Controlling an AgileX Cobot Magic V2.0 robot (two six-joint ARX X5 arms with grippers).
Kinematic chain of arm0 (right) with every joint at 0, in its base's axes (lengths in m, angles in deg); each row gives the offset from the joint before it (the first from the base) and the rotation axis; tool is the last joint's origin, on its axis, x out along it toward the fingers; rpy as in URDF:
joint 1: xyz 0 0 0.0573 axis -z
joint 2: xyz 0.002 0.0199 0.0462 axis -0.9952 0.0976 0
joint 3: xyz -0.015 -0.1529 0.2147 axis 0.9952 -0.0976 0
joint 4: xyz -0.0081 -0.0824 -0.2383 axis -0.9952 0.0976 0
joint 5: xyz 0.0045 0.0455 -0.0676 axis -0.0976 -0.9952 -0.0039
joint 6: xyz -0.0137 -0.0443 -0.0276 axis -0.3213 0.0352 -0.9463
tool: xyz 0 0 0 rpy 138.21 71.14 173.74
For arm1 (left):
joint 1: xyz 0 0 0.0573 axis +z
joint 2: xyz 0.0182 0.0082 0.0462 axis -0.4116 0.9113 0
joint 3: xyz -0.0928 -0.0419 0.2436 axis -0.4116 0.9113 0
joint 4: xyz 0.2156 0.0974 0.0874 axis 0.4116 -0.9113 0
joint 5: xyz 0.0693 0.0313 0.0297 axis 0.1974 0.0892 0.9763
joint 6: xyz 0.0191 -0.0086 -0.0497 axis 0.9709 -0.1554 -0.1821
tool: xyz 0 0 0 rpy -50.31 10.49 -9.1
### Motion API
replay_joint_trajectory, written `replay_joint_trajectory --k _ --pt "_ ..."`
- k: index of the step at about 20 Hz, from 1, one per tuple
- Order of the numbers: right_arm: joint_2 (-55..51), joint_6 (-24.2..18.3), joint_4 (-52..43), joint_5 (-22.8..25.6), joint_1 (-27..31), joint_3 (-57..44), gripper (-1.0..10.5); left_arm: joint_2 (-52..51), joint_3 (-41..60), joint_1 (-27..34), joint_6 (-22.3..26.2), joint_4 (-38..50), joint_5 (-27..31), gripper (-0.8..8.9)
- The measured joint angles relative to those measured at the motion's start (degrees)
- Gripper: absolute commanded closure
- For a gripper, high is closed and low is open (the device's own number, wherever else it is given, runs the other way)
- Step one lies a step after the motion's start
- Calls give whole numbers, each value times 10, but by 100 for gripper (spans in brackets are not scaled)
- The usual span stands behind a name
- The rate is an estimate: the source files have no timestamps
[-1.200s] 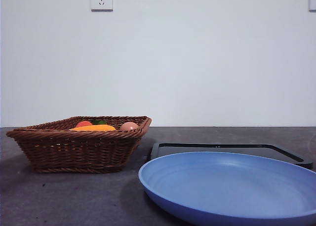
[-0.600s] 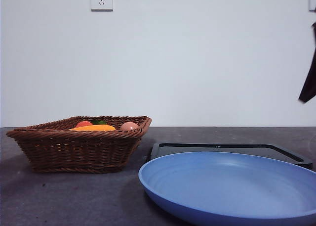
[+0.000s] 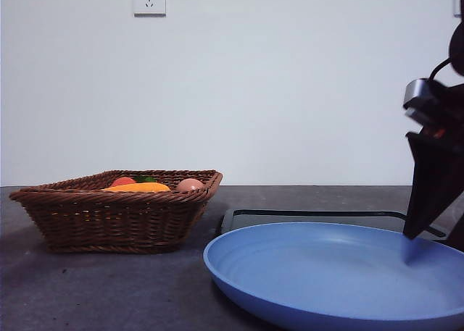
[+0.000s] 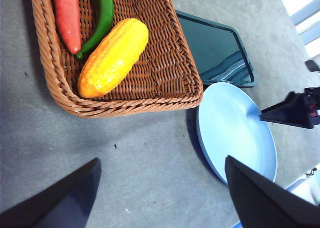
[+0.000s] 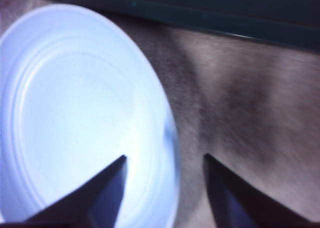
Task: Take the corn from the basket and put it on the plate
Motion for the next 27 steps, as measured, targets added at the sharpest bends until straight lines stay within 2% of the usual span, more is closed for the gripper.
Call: replay_joint_trajectory --k 3,5,9,14,19,25,27 --pt "26 0 -13 0 -12 0 847 0 0 0 0 0 0 410" --pt "35 0 -15 1 -17 0 951 0 0 0 0 0 0 411" --pt "35 0 -16 -12 -17 7 944 1 -2 -5 0 0 0 411" --pt "-22 0 47 -12 -18 75 944 48 -59 -42 7 1 21 413" --pt "-76 -5 120 -12 -18 174 944 155 -137 -102 38 26 94 413" --pt "-122 -13 147 -9 -16 223 944 330 -224 -180 107 53 243 413" --pt "-135 -13 158 -9 -9 223 944 395 -250 -197 128 53 271 413"
